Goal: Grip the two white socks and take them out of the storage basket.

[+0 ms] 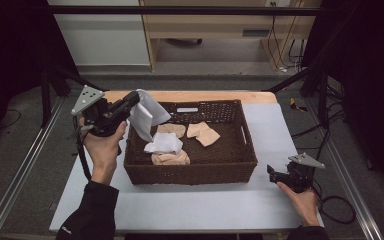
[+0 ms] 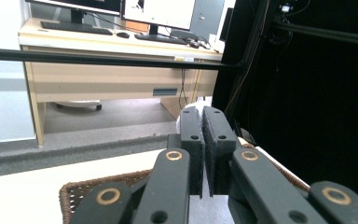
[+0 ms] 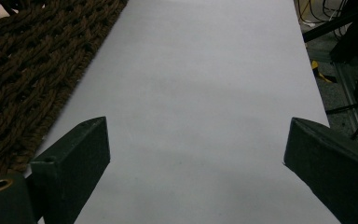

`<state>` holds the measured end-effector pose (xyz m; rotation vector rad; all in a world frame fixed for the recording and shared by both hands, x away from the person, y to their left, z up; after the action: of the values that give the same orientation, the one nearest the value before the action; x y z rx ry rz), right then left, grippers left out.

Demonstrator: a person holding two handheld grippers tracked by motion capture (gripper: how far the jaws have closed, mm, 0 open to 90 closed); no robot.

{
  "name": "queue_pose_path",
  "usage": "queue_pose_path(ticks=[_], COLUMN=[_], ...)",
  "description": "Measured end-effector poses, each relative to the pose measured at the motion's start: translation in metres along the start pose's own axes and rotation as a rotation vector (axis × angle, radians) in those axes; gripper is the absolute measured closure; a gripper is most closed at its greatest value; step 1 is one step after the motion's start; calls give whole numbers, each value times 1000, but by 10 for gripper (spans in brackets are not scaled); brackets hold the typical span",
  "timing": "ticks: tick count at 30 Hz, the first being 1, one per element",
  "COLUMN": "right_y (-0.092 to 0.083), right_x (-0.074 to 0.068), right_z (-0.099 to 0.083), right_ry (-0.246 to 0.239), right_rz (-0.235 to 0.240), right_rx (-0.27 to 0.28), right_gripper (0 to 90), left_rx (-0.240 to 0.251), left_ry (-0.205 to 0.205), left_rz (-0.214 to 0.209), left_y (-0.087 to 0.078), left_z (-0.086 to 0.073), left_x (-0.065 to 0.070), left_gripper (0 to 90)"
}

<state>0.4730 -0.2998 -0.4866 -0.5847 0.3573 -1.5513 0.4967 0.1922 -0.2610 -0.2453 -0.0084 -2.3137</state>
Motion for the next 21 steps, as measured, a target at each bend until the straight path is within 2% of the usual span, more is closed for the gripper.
queue_pose_path(ticks=[8,18,21], right_y=[0,0,0], right_x=[0,0,0], right_z=[0,0,0], right_ry=[0,-5,-3], right_rz=[0,-1,-2], right_rx=[1,3,2], right_gripper=[72,73,73], left_rx=[16,28,32], left_ry=[5,-12,-28], left_rz=[36,110,132], left_y=[-20,-56,-66], left_z=[6,1,-4], left_x=[-9,-36,-45], left_gripper=[871,871,871])
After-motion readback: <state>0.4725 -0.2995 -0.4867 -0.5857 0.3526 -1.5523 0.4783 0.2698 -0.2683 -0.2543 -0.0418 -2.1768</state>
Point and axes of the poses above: each handheld gripper's, and its own axes: y roughly forward along the jaws, z roughly out of its top, x roughly to its right, the point moved 3 cm from there along y, roughly forward along the jaws, and after that the axes turned 13 degrees about -z, right-handed, at the moved point
